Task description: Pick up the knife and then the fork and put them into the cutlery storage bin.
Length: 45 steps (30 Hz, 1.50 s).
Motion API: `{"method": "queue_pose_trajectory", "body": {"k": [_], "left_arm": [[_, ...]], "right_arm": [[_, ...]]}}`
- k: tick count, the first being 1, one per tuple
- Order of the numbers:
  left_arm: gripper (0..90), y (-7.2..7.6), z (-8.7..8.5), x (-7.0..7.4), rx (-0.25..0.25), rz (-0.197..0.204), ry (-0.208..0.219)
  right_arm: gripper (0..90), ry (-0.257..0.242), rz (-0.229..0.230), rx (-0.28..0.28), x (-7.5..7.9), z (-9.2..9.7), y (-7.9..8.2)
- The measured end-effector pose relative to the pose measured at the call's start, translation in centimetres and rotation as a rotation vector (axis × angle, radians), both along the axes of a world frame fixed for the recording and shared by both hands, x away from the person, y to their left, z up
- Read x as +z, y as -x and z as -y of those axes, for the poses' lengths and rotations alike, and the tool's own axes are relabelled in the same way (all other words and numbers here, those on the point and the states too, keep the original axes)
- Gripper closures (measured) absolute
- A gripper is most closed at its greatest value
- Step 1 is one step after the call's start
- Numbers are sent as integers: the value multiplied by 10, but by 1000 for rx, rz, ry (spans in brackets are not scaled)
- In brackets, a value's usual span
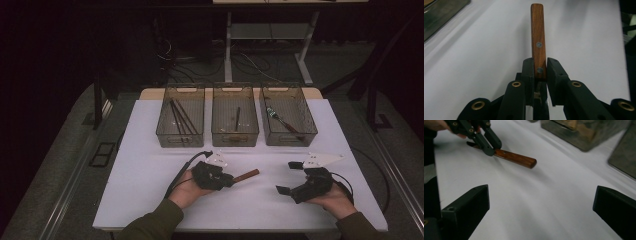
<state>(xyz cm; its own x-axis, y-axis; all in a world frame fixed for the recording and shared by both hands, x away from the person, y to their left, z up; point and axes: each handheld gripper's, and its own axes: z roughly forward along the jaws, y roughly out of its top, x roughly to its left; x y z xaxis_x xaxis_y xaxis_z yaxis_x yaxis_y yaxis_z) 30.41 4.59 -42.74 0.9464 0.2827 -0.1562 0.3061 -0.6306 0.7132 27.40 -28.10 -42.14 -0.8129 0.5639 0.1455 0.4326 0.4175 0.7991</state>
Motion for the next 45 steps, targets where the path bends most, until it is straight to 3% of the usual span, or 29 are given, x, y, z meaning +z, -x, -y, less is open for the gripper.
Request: {"method": "queue_pose_trajectory", "body": {"k": [2, 6, 13, 16, 23, 26, 28, 34, 36, 45], "left_arm": [[768, 3, 2, 2, -27, 3, 8], [767, 9, 5, 8, -98, 24, 0], [767, 17, 10, 17, -208, 46, -31], [767, 20, 12, 20, -234, 51, -38], [767, 24, 15, 21, -283, 56, -45], [767, 25, 15, 22, -293, 39, -57], [767, 24, 16, 22, -312, 55, -66], [767, 27, 17, 22, -324, 43, -67], [767, 26, 17, 22, -331, 39, -67], [763, 28, 17, 20, -334, 37, -62]], "right_arm": [[6, 19, 4, 46, 3, -6, -1], [135, 50, 0, 167, 7, -21, -3], [194, 106, -34, 319, 10, -50, -7], [247, 146, -35, 413, 8, -63, -11], [423, 188, -71, 543, 5, -92, -13], [531, 213, -79, 581, 3, -102, -11], [600, 223, -87, 598, 1, -107, -10], [730, 230, -81, 633, 1, -112, -9], [746, 240, -55, 646, 2, -113, -7], [755, 253, -53, 647, 1, -113, -5]]}}
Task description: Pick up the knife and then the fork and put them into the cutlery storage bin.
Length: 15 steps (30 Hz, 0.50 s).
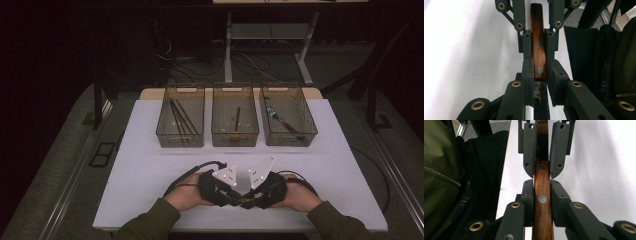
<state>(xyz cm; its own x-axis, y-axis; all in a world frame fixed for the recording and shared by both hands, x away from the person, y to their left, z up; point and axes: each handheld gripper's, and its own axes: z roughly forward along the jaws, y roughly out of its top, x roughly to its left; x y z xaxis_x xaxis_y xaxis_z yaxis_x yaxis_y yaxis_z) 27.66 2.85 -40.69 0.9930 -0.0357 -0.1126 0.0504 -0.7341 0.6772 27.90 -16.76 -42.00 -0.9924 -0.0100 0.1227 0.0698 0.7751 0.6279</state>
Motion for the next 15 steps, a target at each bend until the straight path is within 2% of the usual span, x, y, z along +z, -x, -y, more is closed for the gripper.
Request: {"method": "queue_pose_trajectory", "body": {"k": [3, 4, 5, 6, 7, 12, 13, 14, 15], "left_arm": [[753, -1, -1, 1, 7, 11, 10], [727, -1, -2, 1, 21, 13, 20], [658, -2, -4, 2, 42, 11, 40], [620, -4, -8, 2, 54, 14, 61], [595, -5, -12, 3, 83, -7, 82], [458, -7, -38, 7, 206, 3, 176], [432, -9, -45, 7, 215, 5, 188], [430, -9, -52, 7, 239, -12, 205], [410, -9, -59, 7, 266, -10, 219]], "right_arm": [[756, -13, -6, -9, 1, 1, -1], [756, -20, -12, -17, 2, 2, -1], [757, -17, -2, -13, 2, 3, -2], [756, -18, -19, -30, 2, 4, -2], [757, -13, -2, -36, 2, 5, -3], [756, -17, 10, -67, 3, 12, -8], [756, -21, 8, -77, 3, 14, -9], [756, -19, 7, -93, 4, 17, -10], [756, -20, 13, -110, 5, 20, -12]]}}
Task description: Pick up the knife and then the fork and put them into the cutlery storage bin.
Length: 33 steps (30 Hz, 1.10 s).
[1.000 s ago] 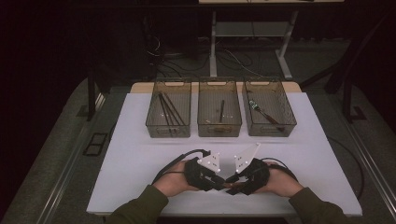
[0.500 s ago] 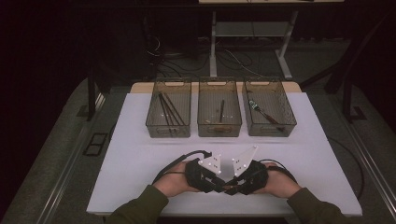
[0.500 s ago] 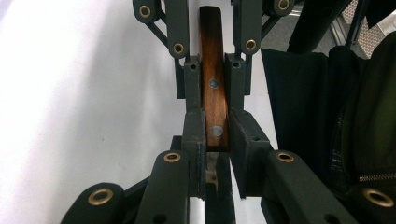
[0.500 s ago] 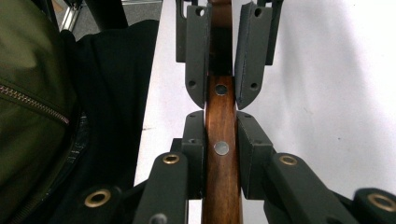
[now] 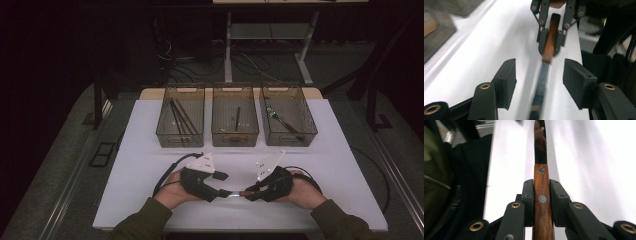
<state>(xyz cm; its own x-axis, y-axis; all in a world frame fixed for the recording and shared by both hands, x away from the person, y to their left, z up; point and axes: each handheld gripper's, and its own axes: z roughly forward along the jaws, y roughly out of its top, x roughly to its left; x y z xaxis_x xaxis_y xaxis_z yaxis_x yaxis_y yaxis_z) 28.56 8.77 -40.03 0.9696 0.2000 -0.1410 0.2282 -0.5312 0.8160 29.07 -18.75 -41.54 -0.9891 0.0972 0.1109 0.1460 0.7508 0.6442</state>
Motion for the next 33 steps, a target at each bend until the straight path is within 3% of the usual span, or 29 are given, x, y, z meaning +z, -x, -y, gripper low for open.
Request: {"method": "queue_pose_trajectory", "body": {"k": [6, 15, 17, 21, 27, 33], "left_arm": [[313, 1, -37, -6, 179, 25, 41], [171, 10, -65, -19, 359, 48, 30], [147, 11, -67, -23, 379, 41, 23], [99, 13, -68, -27, 411, 47, 9], [3, 12, -64, -33, 418, 44, -12], [0, 10, -65, -34, 438, 36, -22]], "right_arm": [[756, -20, 26, -104, 3, 21, -9], [756, -45, 34, -264, 9, 43, -15], [756, -65, 16, -302, 11, 48, -15], [755, -87, 30, -352, 14, 57, -19], [755, -124, 53, -424, 21, 72, -26], [755, -160, 83, -502, 32, 88, -34]]}}
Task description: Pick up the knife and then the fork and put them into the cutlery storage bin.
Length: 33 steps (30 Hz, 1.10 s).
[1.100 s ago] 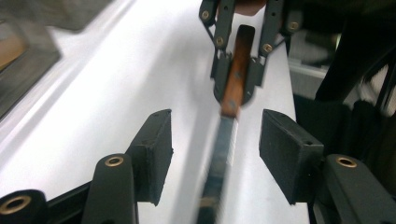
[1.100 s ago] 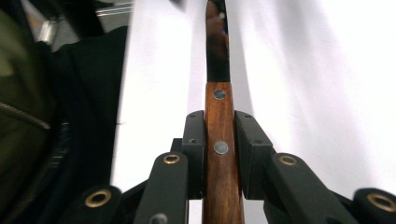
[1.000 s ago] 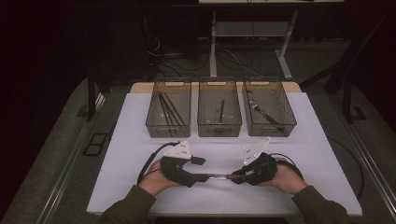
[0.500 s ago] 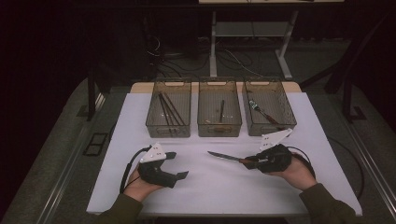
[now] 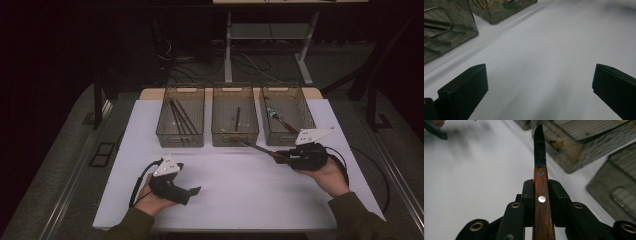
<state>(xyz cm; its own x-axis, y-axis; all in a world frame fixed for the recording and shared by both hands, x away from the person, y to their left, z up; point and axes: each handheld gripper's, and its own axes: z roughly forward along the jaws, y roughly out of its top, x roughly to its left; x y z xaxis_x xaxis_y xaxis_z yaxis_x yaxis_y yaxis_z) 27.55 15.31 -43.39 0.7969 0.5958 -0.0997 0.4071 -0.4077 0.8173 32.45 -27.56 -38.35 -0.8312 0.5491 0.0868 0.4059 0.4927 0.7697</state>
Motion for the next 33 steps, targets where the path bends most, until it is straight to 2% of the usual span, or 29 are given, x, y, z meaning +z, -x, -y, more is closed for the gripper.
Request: {"method": "queue_pose_trajectory", "body": {"k": [5, 10, 21, 27, 29, 33], "left_arm": [[0, 1, 0, 0, 8, 16, -10], [0, 0, 0, 0, 5, 15, -7], [1, 1, 1, -1, -7, 20, -3], [1, 1, 1, -1, -5, 20, 0], [1, 1, 1, -1, -7, 17, 3], [1, 1, 1, -1, -8, 22, -2]], "right_arm": [[755, -16, 5, -85, 6, 12, -5], [755, -38, 17, -156, 15, 23, -9], [755, -38, 36, -309, 25, 36, -25], [755, -12, 52, -390, 26, 43, -40], [755, -11, 46, -415, 26, 44, -46], [755, 21, 35, -470, 25, 44, -61]]}}
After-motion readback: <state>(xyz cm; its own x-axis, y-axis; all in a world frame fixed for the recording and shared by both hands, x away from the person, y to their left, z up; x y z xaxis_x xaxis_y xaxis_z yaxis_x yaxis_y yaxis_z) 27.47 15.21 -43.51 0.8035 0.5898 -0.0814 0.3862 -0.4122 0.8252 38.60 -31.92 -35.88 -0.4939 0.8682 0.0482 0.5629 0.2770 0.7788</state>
